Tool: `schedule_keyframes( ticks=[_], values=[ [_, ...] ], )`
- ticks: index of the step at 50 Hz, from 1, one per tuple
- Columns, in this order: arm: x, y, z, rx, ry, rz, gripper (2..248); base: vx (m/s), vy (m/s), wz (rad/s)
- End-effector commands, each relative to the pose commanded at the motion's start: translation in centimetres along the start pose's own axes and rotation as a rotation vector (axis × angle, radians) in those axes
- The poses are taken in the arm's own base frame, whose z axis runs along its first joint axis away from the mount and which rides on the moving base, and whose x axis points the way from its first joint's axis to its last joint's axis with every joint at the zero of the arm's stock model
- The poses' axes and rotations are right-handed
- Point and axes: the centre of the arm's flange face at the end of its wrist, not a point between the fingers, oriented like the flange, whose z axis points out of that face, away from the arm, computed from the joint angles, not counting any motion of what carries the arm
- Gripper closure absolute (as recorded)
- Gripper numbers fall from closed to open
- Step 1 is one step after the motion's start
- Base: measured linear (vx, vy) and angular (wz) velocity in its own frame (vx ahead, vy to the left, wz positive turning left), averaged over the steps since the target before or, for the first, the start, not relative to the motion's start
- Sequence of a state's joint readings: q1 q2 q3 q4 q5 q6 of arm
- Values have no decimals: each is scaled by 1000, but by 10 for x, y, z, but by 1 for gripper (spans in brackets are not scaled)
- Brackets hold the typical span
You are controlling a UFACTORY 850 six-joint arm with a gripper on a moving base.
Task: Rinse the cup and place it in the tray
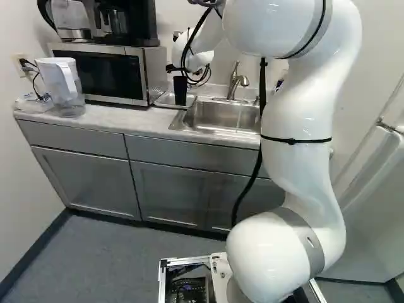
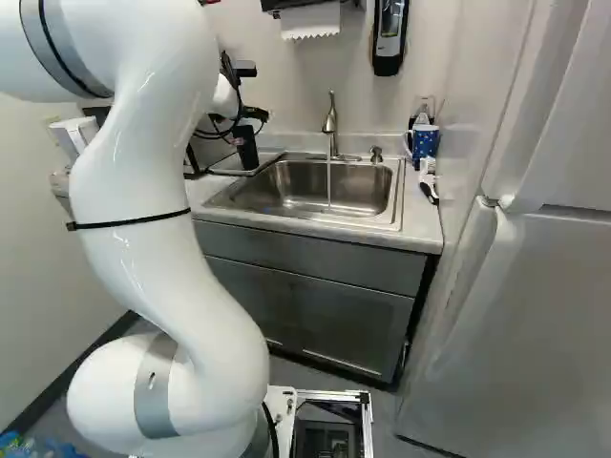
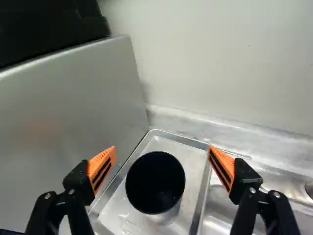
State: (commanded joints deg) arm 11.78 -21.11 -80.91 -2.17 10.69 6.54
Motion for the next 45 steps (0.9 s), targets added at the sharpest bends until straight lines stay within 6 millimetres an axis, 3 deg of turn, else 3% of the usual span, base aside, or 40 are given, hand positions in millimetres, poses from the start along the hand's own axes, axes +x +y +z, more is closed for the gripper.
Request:
schedule_keyframes(
  ticks=[45],
  values=[
    [38,54,-72,-82,77,12,3,0,0,0]
  ],
)
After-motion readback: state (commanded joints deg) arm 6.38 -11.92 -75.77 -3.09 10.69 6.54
